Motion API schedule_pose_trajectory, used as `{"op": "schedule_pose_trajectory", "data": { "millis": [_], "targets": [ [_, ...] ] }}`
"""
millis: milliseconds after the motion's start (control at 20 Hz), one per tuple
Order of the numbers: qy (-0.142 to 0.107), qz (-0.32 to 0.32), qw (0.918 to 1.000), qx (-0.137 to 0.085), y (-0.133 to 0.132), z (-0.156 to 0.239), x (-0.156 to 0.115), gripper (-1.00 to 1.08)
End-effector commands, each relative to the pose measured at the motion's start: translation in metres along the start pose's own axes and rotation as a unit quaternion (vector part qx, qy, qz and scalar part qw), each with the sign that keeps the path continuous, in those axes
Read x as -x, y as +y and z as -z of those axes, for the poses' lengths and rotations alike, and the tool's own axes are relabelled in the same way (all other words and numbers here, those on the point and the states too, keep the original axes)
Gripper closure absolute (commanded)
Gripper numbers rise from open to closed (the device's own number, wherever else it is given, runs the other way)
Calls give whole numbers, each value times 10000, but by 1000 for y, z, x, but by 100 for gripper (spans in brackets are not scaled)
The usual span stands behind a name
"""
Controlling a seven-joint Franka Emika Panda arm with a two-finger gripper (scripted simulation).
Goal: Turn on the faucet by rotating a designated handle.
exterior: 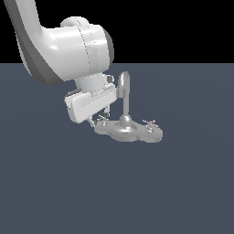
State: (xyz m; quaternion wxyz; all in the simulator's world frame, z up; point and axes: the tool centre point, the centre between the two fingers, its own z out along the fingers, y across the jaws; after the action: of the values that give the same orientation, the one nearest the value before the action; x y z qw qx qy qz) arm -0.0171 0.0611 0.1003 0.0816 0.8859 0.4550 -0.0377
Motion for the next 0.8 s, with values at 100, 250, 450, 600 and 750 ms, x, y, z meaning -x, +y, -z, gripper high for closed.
{"op": "schedule_pose_trajectory", "data": {
  "millis": [100, 250, 450, 600, 750],
  "targets": [
    [-233, 855, 9960, -71, -4, -28, -28, -3],
    [-69, -278, 9996, 63, 56, -56, -7, -72],
    [131, -824, 9947, 593, 130, -54, 34, -70],
    [-203, -774, 9959, 412, 148, -94, 52, -25],
    [122, 175, 9972, 714, 76, -51, -45, -80]
  ]
}}
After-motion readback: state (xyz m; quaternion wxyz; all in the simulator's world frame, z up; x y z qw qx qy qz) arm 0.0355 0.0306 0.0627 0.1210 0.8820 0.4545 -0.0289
